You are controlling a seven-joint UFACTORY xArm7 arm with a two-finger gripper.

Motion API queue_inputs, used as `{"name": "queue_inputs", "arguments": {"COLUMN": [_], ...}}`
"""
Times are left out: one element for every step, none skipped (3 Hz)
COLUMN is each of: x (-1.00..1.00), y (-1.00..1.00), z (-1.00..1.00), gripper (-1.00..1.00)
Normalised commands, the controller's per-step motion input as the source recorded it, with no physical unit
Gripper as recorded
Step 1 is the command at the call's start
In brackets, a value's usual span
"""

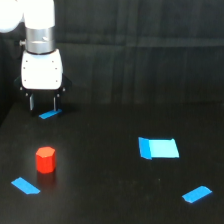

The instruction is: Pick up the red object from the table

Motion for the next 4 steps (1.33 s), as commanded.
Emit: {"name": "queue_inputs", "arguments": {"x": [0.06,0.09,0.18,0.24], "y": [-0.26,-0.87,-0.91,-0.99], "z": [-0.25,-0.26,-0.19,-0.1], "gripper": [1.0,0.94,1.0,1.0]}}
